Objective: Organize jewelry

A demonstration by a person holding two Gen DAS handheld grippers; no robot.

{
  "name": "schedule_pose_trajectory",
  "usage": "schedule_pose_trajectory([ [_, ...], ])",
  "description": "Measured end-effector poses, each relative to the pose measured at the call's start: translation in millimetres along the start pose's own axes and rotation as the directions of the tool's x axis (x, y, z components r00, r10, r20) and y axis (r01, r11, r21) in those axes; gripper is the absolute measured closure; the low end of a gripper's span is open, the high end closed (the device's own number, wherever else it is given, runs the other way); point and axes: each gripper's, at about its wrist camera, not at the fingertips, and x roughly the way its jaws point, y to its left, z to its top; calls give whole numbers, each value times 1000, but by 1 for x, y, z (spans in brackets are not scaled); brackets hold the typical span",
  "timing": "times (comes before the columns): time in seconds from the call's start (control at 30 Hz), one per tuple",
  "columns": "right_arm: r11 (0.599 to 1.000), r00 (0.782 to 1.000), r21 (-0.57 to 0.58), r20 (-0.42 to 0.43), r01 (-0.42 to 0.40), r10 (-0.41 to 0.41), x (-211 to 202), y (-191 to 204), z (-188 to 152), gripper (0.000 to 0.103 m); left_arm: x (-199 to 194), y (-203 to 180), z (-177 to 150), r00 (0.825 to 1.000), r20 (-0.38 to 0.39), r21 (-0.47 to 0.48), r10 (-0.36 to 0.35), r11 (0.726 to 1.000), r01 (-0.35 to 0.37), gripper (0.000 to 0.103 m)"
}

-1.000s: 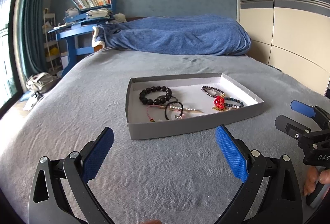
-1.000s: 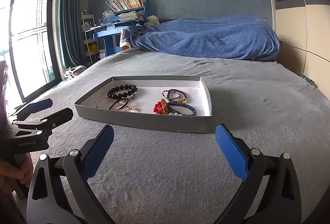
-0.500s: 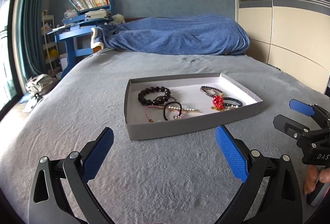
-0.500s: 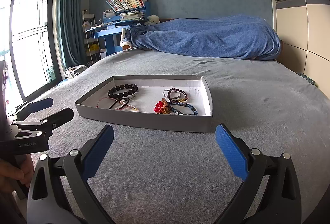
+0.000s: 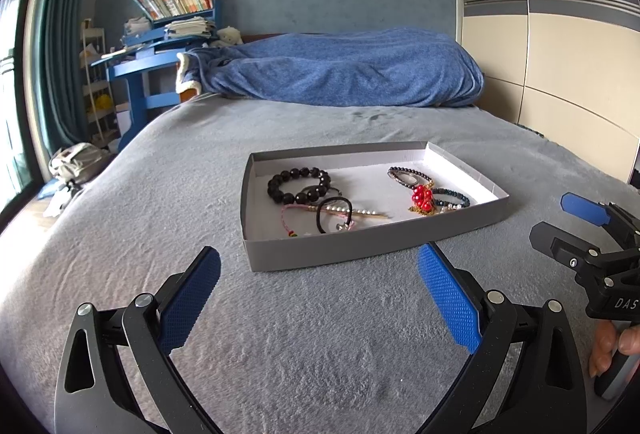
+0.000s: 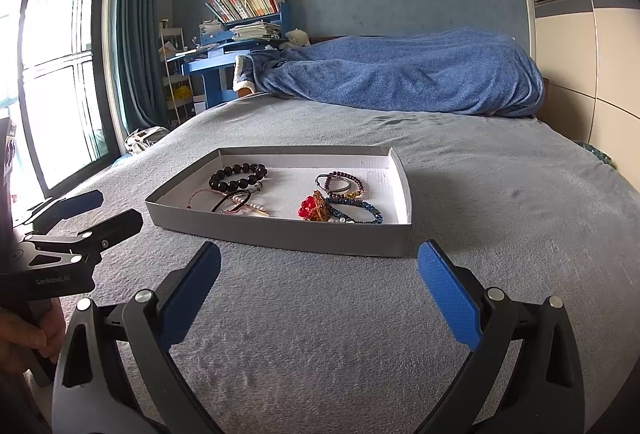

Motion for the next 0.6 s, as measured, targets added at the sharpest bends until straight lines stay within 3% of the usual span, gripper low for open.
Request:
schedule_pose_trajectory([
  [0.6, 1000, 1000, 1, 0, 0, 0, 0, 0, 0, 6, 0, -1, 1, 1000, 4, 4, -4, 1000, 4, 5],
])
